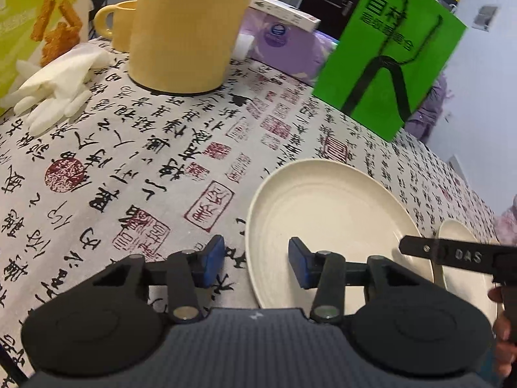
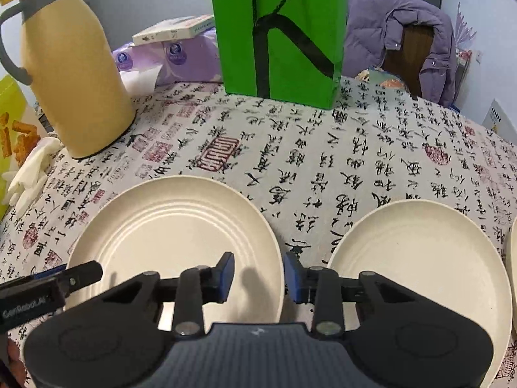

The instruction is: Organize plates and bowls

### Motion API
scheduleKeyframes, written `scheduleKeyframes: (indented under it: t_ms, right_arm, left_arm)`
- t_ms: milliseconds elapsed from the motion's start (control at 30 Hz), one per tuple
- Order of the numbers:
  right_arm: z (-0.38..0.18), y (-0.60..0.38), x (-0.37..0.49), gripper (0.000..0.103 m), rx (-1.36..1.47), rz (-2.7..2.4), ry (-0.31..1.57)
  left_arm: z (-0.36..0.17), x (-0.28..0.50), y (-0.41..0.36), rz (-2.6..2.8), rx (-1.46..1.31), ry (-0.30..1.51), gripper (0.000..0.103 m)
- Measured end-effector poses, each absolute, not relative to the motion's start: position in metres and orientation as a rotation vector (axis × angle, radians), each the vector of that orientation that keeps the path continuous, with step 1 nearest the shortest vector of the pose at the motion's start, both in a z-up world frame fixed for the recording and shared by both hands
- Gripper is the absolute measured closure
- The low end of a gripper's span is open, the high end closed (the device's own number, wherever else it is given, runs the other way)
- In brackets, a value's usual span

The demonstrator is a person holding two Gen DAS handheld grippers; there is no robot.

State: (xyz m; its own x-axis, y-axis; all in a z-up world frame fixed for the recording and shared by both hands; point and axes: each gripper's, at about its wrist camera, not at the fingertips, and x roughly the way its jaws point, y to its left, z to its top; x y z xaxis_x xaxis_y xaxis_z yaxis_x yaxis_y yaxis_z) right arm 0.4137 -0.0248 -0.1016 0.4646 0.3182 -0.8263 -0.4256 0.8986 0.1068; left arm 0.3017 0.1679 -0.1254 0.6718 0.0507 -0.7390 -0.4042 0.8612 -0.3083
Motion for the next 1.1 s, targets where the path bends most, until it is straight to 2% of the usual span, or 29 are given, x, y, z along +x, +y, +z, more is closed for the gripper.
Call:
scheduleKeyframes:
  t_ms: [200,400,1100]
  right_arm:
    - [-0.109,-0.026,0.418,0.08,-0.122,0.459,1.025]
    - [-0.113,-0.023,0.418,0.08,-0.115,0.455,1.02]
    - [-0.107,-0.032,0.409,0.091,-0.054,0.451,0.958]
  left_arm:
    - [-0.128,0.299,0.17,0.279,-0.499,0.786,0.079]
    - [-0.129,0.298,0.173,0.288,-0.52,0.778,0.089]
    - [-0.13,0.295,0.177,0.276,-0.561,0.756,0.092]
